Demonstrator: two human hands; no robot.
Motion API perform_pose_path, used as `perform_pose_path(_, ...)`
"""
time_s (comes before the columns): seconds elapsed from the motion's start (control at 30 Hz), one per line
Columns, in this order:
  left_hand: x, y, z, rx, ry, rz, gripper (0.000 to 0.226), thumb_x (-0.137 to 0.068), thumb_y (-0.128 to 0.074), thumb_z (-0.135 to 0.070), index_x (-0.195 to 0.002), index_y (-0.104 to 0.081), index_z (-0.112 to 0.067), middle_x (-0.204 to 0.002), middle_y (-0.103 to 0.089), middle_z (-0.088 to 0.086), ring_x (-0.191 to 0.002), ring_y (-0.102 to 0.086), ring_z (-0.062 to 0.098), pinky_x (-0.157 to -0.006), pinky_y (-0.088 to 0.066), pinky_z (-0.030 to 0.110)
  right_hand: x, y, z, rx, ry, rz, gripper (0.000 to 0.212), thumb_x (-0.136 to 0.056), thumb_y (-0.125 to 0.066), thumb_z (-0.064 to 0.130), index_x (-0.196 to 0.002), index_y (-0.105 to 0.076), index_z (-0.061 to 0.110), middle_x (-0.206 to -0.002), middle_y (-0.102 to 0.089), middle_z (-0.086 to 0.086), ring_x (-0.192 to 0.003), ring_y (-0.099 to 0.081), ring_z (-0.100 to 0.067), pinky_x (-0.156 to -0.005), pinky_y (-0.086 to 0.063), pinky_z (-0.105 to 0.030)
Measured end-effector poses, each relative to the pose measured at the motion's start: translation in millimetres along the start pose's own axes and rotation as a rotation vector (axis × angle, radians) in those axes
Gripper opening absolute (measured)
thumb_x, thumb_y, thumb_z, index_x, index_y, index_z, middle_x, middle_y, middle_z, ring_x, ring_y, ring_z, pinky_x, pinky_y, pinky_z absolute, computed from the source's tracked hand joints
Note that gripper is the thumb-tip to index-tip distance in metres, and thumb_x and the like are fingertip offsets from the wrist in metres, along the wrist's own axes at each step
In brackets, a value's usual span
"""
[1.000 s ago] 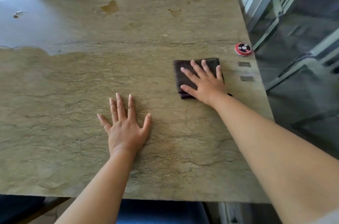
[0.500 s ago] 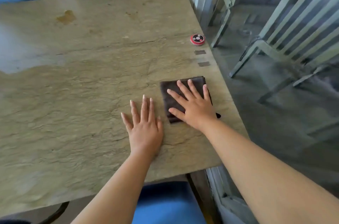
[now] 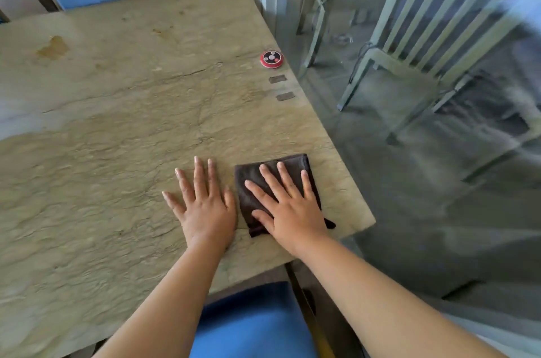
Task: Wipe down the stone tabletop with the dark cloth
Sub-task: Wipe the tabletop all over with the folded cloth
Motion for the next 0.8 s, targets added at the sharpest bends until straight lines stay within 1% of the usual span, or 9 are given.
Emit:
perform_pose_path(0.1,7,-1,-15,0.034,-0.06,0.021,0.062,-0.096,-0.016,-0.041,-0.153,0.006,-0.031,-0.159,0.018,-0.015,-0.144,0.027,0.022,-0.113,0.014,0.061,-28,5,-15,0.0,0.011,0.018,0.052,-0.096,-0.019,0.055,-0.147,-0.022,0.047,-0.16,-0.017,0.009,-0.148,-0.013,-0.024,-0.116,-0.009,-0.06)
perform_pose_path(0.17,10,-5,-21,-0.021,-0.109,0.026,0.062,-0.095,-0.011,-0.044,-0.152,0.012,-0.034,-0.159,0.021,-0.015,-0.144,0.029,0.024,-0.112,0.012,0.063,-54,10,-29,0.016,-0.031,0.045,0.05,-0.097,-0.018,0.055,-0.147,-0.016,0.05,-0.161,-0.009,0.012,-0.149,-0.004,-0.022,-0.116,-0.002,-0.06)
perform_pose_path(0.27,7,-7,-21,-0.044,-0.098,0.015,0.062,-0.095,-0.009,-0.047,-0.151,0.014,-0.035,-0.158,0.024,-0.014,-0.143,0.029,0.025,-0.112,0.011,0.064,-85,18,-52,0.024,-0.139,0.08,0.048,-0.098,-0.015,0.056,-0.146,-0.006,0.054,-0.161,0.004,0.015,-0.148,0.011,-0.02,-0.113,0.01,-0.061)
perform_pose_path(0.37,7,-8,-21,-0.044,-0.103,0.006,0.063,-0.095,-0.009,-0.051,-0.151,0.013,-0.035,-0.158,0.023,-0.015,-0.144,0.028,0.025,-0.112,0.012,0.064,-93,23,-69,0.031,-0.249,0.063,0.049,-0.097,-0.013,0.058,-0.145,-0.006,0.054,-0.161,0.004,0.013,-0.148,0.012,-0.025,-0.11,0.01,-0.066)
perform_pose_path(0.43,8,-8,-21,-0.053,-0.109,-0.001,0.063,-0.095,-0.008,-0.053,-0.151,0.012,-0.035,-0.158,0.022,-0.014,-0.144,0.027,0.025,-0.112,0.012,0.064,-84,23,-73,0.015,-0.349,0.043,0.051,-0.096,-0.012,0.059,-0.146,-0.006,0.052,-0.161,0.004,0.011,-0.148,0.011,-0.028,-0.112,0.004,-0.066)
perform_pose_path(0.5,7,-9,-21,-0.059,-0.11,-0.006,0.063,-0.095,-0.009,-0.054,-0.152,0.012,-0.034,-0.159,0.021,-0.014,-0.145,0.026,0.026,-0.112,0.012,0.064,-66,21,-70,0.012,-0.431,0.023,0.053,-0.097,-0.013,0.058,-0.149,-0.007,0.047,-0.162,0.005,0.006,-0.147,0.011,-0.031,-0.114,-0.001,-0.062)
perform_pose_path(0.6,7,-10,-20,-0.056,-0.114,-0.009,0.064,-0.095,-0.008,-0.055,-0.152,0.01,-0.034,-0.159,0.02,-0.013,-0.145,0.024,0.027,-0.112,0.011,0.065,-29,19,-63,0.017,-0.494,0.0,0.055,-0.098,-0.015,0.054,-0.151,-0.006,0.041,-0.162,0.005,0.0,-0.148,0.009,-0.031,-0.117,-0.005,-0.057)
perform_pose_path(0.7,8,-9,-19,-0.053,-0.129,-0.003,0.064,-0.094,-0.006,-0.054,-0.152,0.01,-0.033,-0.159,0.02,-0.012,-0.145,0.024,0.028,-0.111,0.01,0.066,12,16,-53,0.04,-0.532,0.018,0.058,-0.097,-0.008,0.053,-0.152,-0.003,0.037,-0.162,0.005,-0.003,-0.148,0.007,-0.031,-0.118,-0.005,-0.054)
perform_pose_path(0.8,8,-9,-19,-0.051,-0.134,0.004,0.064,-0.094,-0.006,-0.054,-0.152,0.01,-0.033,-0.16,0.019,-0.011,-0.145,0.023,0.028,-0.111,0.01,0.066,41,15,-34,0.055,-0.551,0.02,0.064,-0.091,0.001,0.052,-0.152,-0.007,0.033,-0.162,-0.001,-0.007,-0.148,0.003,-0.035,-0.118,-0.003,-0.056)
Point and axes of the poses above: each hand's wrist, its own x-axis away from the middle knuckle, its own y-axis out of the back of the hand, z = x × y, the point moved 1 cm from there along -x, towards the middle knuckle
